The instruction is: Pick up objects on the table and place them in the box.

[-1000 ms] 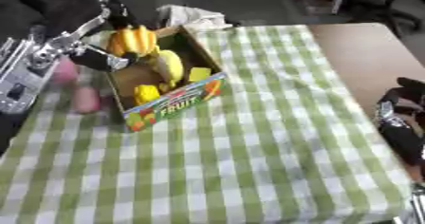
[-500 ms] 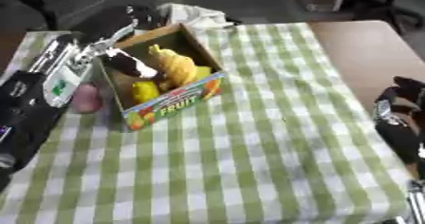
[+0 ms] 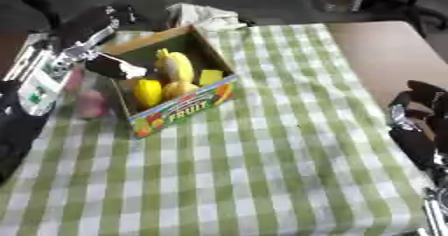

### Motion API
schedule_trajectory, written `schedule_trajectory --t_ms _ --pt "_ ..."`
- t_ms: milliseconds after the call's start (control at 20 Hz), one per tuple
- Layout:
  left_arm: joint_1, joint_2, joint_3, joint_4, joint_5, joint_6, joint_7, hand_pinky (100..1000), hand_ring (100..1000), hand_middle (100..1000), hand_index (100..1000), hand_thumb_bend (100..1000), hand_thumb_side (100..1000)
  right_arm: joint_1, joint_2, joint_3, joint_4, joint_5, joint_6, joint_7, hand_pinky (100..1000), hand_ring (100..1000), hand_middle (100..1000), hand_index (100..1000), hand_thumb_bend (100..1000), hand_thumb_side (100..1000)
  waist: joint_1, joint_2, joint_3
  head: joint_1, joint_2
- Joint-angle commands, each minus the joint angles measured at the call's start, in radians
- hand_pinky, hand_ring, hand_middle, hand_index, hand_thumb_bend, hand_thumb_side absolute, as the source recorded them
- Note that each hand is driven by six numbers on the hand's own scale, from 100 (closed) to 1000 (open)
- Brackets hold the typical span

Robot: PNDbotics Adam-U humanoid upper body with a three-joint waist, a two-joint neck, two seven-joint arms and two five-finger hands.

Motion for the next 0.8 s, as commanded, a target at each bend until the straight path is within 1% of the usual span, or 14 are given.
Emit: schedule_trajectory --t_ms 50,200,350,550,800 --pt "0.024 0.11 0.046 -0.094 0.114 0.019 -0.086 762 733 710 833 489 408 -0.006 -0.014 -0.011 -0.009 -0.001 -0.005 -0.001 681 797 644 777 100 317 0.001 -0.015 0.006 -0.003 0.005" --pt "0.089 0.164 0.075 -0.101 0.166 0.038 -0.17 762 730 709 834 482 384 -0.004 -0.015 -0.012 -0.008 0.0 -0.004 -0.003 681 797 645 777 100 319 0.005 -0.016 0.016 -0.002 0.005" --pt "0.133 0.181 0.087 -0.09 0.157 0.048 -0.216 766 737 720 843 501 376 -0.005 -0.014 -0.01 -0.007 0.0 -0.005 -0.003 681 797 646 777 100 319 0.005 -0.016 0.018 -0.002 0.005" --pt "0.174 0.173 0.089 -0.048 0.119 0.058 -0.242 761 734 718 843 505 387 -0.004 -0.014 -0.012 -0.008 0.001 -0.004 -0.004 681 797 646 777 100 320 0.004 -0.017 0.016 0.0 0.005" --pt "0.175 0.145 0.069 0.024 0.112 0.056 -0.265 753 730 711 842 503 390 -0.005 -0.011 -0.01 -0.008 0.0 -0.004 -0.002 682 798 647 777 100 321 0.002 -0.018 0.015 -0.001 0.005"
